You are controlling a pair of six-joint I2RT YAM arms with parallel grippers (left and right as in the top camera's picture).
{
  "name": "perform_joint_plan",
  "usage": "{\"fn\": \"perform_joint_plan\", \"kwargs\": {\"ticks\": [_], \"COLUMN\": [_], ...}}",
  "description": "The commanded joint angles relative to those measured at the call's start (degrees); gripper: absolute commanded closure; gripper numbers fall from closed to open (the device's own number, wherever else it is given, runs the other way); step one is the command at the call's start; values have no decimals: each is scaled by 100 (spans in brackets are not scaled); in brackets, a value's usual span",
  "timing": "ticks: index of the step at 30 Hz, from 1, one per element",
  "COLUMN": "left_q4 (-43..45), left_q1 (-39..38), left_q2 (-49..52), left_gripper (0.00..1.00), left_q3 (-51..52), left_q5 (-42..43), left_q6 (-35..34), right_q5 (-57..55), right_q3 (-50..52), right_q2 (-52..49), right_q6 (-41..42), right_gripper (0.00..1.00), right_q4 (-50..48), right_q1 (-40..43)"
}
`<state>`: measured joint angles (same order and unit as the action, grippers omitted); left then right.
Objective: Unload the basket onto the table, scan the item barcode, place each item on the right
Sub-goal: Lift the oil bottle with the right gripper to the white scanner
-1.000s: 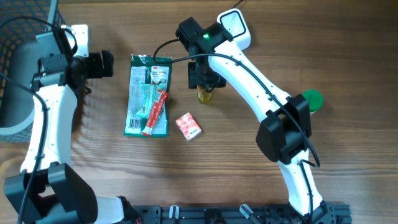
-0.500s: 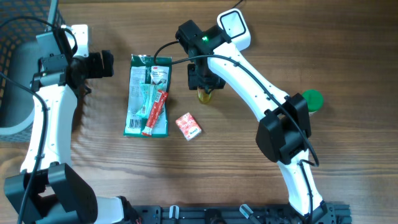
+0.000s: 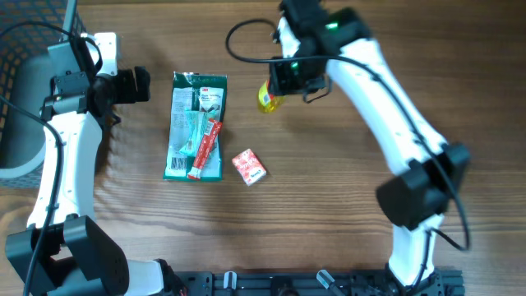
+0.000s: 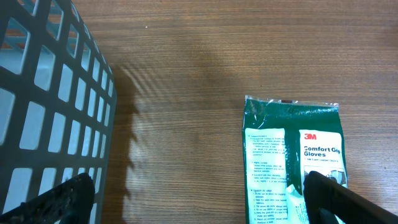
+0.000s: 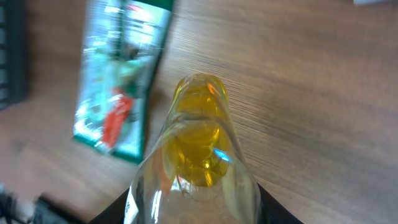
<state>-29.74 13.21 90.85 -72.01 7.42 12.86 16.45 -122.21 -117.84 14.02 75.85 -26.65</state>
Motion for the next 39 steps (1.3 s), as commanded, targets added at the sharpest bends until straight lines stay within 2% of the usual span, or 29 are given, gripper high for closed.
{"fn": "perform_joint_plan", "kwargs": {"ticks": [1, 4, 11, 14, 16, 19, 24, 30, 39], "left_q4": [13, 15, 15, 13, 13, 13, 13, 13, 13], "left_q1": [15, 15, 15, 15, 15, 15, 15, 15, 15], "left_q2": [-74, -74, -74, -74, -74, -74, -74, -74, -74], "left_gripper": [0, 0, 0, 0, 0, 0, 0, 0, 0], "left_q3": [-76, -76, -76, -76, -76, -76, -76, -76, -76], "left_q5": [68, 68, 66, 68, 68, 68, 68, 68, 68], "left_q6": [85, 85, 85, 85, 85, 85, 85, 85, 85], "right_q5": [1392, 1631, -210, -1449, -1711, -1996, -3034, -4564, -5939], "right_q3": [-42, -42, -42, -39, -31, -28, -28, -28, -28], "right_q2": [688, 793, 780, 767, 741, 636, 203, -562, -1445], "right_q6": [-1360, -1759, -1742, -1869, -2199, -2898, -3141, -3713, -3980], "right_gripper": [78, 80, 78, 88, 92, 92, 90, 94, 94], "right_q4": [15, 31, -271, -881, -1222, -1703, -2297, -3029, -3908], "right_q1": [369, 608, 660, 660, 658, 658, 549, 251, 17]}}
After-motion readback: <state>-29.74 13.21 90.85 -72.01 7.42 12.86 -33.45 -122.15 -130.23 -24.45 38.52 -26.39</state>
